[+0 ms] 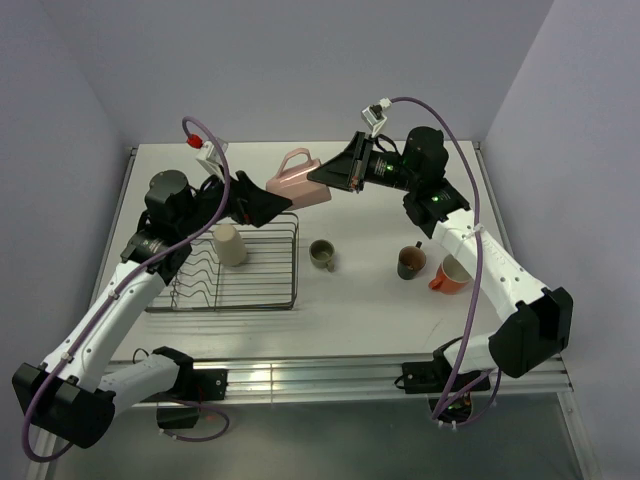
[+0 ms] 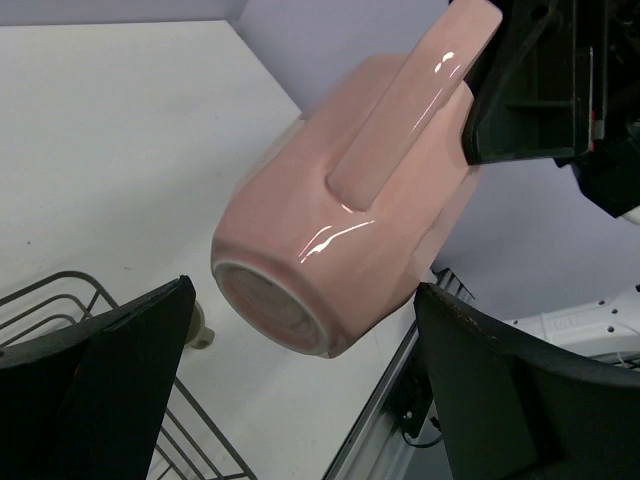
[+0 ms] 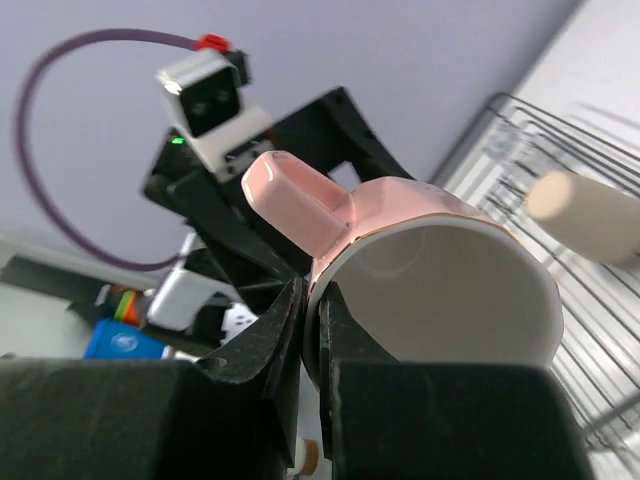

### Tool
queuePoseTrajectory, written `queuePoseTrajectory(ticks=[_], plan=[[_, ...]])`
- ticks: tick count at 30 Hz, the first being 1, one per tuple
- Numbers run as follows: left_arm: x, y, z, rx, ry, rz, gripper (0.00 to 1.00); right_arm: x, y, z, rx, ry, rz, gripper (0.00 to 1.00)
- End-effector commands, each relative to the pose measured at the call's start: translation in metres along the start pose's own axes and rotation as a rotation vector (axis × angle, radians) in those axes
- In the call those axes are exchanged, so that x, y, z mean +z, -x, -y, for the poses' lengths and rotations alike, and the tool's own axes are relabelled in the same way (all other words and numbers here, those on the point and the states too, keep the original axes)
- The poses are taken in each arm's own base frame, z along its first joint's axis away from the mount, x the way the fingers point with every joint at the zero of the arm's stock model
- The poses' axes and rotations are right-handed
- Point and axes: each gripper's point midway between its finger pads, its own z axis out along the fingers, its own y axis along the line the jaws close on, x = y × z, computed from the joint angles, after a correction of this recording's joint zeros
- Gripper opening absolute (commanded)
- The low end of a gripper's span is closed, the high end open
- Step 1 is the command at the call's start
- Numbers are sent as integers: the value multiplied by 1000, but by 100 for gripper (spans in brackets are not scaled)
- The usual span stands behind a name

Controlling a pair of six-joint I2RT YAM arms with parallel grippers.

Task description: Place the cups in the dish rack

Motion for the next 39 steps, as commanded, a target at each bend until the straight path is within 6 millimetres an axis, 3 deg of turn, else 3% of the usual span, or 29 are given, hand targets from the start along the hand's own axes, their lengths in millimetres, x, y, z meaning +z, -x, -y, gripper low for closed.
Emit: queuePoseTrajectory(ticks=[1, 9, 19, 39], plan=[[-8, 17, 34, 63, -146, 73, 99, -10, 10, -67, -96, 262, 10, 0], [-19, 20, 48, 81, -192, 109, 99, -11, 2, -75, -34, 389, -22, 0], [-24, 21, 61, 71, -259, 118, 98, -7, -8, -68, 45, 466, -50, 0], [-31, 21, 64, 78, -257, 132, 73, 9, -19, -61, 115, 520, -94, 0]])
